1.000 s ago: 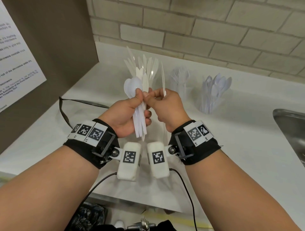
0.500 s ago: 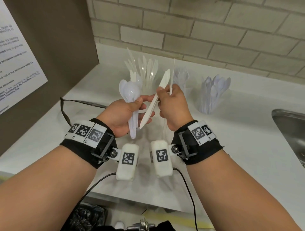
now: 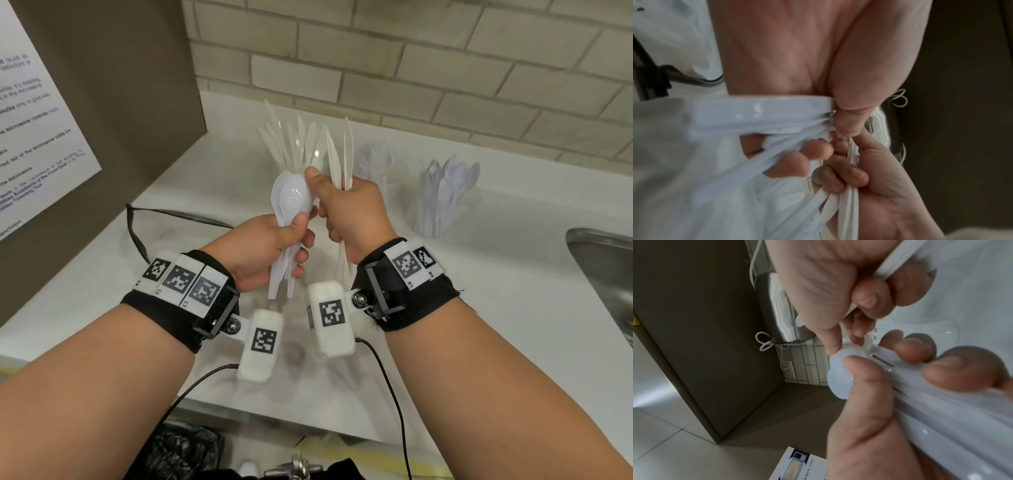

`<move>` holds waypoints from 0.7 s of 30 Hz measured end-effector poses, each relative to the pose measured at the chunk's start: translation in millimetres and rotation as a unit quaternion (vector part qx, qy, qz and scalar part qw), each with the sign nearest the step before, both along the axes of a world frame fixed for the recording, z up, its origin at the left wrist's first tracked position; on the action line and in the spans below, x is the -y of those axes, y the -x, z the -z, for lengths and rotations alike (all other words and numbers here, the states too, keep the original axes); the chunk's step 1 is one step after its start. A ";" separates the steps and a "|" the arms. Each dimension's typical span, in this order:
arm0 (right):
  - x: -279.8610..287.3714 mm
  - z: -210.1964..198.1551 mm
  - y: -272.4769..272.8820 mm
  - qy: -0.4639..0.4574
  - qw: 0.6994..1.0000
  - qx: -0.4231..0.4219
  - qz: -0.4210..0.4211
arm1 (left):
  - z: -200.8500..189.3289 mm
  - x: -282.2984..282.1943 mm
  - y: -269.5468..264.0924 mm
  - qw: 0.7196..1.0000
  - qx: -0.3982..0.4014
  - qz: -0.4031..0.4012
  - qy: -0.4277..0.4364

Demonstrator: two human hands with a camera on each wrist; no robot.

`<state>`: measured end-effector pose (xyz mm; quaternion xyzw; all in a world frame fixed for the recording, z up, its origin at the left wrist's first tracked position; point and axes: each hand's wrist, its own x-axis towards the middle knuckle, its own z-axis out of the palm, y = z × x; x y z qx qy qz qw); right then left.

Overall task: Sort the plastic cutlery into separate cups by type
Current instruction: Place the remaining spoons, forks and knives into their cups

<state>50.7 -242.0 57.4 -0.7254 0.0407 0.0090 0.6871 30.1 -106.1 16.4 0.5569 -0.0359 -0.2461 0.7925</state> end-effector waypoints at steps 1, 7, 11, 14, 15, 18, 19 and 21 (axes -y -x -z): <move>0.0 -0.2 -0.1 -0.016 1.000 -0.011 -0.001 | 1.1 -0.4 0.4 1.000 0.003 0.004 -0.003; -0.5 -1.3 -8.0 -0.071 0.997 -0.008 0.022 | -1.7 3.9 2.5 0.997 0.034 -0.020 -0.071; 0.7 -3.3 -20.7 -0.066 0.995 0.033 0.061 | -0.7 0.9 1.9 0.991 0.047 -0.034 -0.117; 0.9 -6.0 -37.5 -0.073 0.989 0.064 0.111 | 1.4 -5.6 1.2 0.990 0.033 -0.044 -0.128; 1.6 -8.1 -45.1 -0.084 0.985 0.074 0.132 | 2.6 -8.1 0.9 0.990 0.028 -0.051 -0.130; 5.2 -18.7 -69.3 -0.103 0.972 0.105 0.184 | 4.5 -16.1 -0.2 0.987 0.010 -0.090 -0.135; 5.9 -23.4 -76.8 -0.117 0.967 0.116 0.193 | 4.5 -19.3 -1.4 0.985 0.001 -0.108 -0.133; 4.1 -31.9 -91.6 -0.142 0.961 0.133 0.197 | 3.4 -25.5 -4.0 0.982 -0.018 -0.143 -0.119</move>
